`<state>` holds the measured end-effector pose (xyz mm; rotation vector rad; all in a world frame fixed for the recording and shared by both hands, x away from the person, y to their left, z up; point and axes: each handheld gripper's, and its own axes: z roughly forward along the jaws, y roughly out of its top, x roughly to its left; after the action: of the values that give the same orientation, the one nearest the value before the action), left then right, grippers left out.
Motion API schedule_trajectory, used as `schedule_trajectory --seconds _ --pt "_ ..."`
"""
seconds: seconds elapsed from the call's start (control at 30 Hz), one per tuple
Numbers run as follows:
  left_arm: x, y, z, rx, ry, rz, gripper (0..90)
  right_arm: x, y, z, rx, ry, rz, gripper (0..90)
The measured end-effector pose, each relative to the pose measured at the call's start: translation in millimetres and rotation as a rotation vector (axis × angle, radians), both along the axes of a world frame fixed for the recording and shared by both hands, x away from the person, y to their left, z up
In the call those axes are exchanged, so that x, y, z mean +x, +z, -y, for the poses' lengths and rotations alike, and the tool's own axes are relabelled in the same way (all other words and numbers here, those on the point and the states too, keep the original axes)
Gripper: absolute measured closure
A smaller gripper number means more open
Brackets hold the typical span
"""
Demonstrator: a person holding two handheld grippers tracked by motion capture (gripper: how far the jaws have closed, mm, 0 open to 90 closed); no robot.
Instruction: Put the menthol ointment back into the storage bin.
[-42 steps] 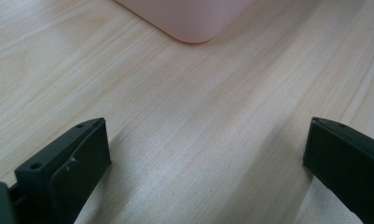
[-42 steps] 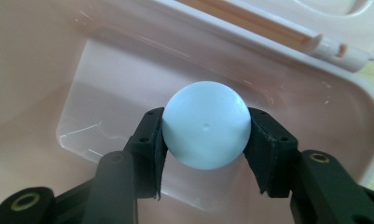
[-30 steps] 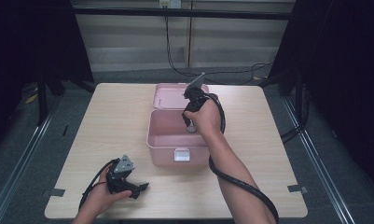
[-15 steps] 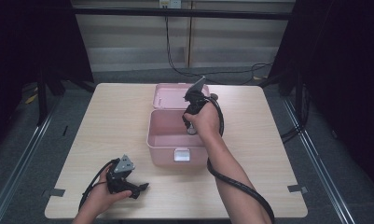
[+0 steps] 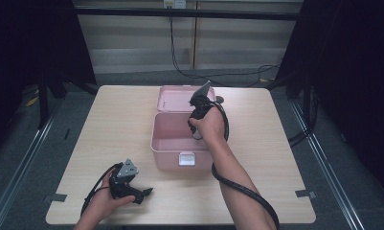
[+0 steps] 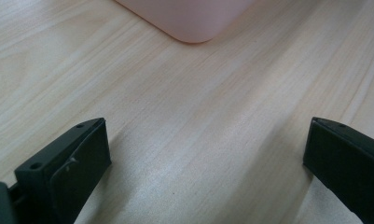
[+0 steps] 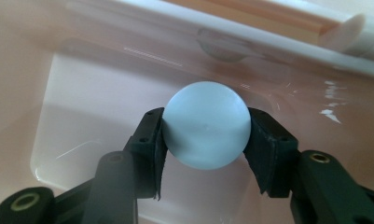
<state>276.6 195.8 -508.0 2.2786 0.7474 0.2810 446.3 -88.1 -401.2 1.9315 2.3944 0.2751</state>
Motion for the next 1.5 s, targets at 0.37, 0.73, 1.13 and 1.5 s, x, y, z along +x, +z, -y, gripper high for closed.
schedule_trajectory --seconds 0.37,0.73,1.13,1.5 --pt "0.0 0.0 -0.1 0.001 -0.001 0.001 0.0 1.3 -8.5 0.8 0.000 -0.010 -0.006 50.5" --pt "0.2 0.0 -0.1 0.001 -0.004 0.002 0.0 1.9 -11.1 1.3 -0.004 -0.010 0.004 50.4" --pt "0.2 0.0 -0.1 0.000 -0.003 0.002 0.0 1.2 -16.6 4.6 -0.001 -0.011 0.011 50.1" --pt "0.0 0.0 -0.1 0.001 -0.001 0.000 0.0 2.5 -19.8 4.7 0.000 -0.001 0.016 49.9"
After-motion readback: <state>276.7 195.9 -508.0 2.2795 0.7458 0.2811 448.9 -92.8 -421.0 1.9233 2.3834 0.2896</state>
